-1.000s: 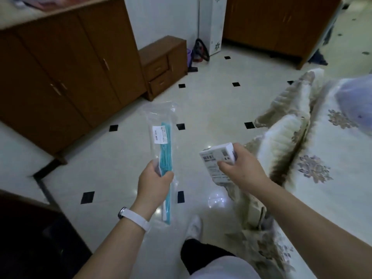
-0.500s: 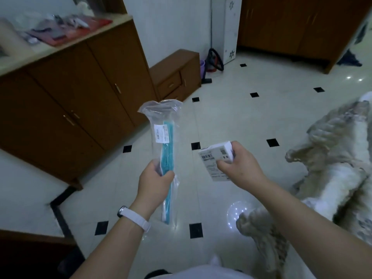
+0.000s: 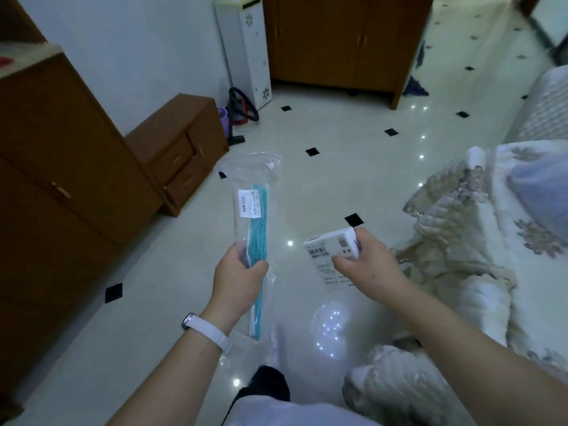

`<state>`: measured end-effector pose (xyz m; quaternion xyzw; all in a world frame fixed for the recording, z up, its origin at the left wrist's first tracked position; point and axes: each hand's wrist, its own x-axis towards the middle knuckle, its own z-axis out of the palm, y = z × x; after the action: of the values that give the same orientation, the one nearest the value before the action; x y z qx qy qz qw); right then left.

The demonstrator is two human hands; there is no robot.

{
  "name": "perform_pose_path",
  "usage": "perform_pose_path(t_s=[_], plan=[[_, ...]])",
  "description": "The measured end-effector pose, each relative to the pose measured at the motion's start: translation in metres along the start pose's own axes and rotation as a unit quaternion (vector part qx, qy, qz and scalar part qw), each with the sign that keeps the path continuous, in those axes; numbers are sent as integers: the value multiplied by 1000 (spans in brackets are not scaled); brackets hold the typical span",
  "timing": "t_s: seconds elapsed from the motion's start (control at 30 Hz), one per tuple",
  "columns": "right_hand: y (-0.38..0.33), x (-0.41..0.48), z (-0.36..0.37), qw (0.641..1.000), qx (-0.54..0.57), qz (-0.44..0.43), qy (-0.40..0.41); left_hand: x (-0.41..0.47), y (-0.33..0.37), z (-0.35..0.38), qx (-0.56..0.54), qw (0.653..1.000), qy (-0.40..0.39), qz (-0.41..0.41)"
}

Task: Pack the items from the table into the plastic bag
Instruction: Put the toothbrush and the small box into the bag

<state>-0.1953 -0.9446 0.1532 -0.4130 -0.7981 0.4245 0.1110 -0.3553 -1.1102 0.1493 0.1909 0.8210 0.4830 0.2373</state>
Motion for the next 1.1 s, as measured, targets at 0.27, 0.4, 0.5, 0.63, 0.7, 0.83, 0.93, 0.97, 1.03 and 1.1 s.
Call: perform_pose_path(t_s=[0.27,0.4,0.5,0.63,0.7,0.83,0.93,0.97,1.03,1.1], plan=[[-42,122,-11,995,-34,61,75,166,43,13,-40,995,-91,31],[-66,172,-25,987,-38,80,131,244,70,21,-24,989,-132,62],[-70,195,-35,980,-53,98,163,284,93,39,-25,983,-167,79],[-52,218,-52,966,-40,144,212,320,118,74,-22,965,-242,99],[-40,232,-62,960,-33,162,227,339,127,95,-15,959,-264,103],[-13,270,-79,949,-27,200,241,380,142,135,0,953,-286,100],[4,314,-89,946,17,199,256,418,159,166,17,952,-288,101],[8,332,-94,946,31,192,259,432,166,177,22,952,-286,104],[14,368,-106,945,55,188,261,460,185,198,37,950,-290,107],[20,403,-122,944,70,195,258,486,209,218,49,948,-294,113]])
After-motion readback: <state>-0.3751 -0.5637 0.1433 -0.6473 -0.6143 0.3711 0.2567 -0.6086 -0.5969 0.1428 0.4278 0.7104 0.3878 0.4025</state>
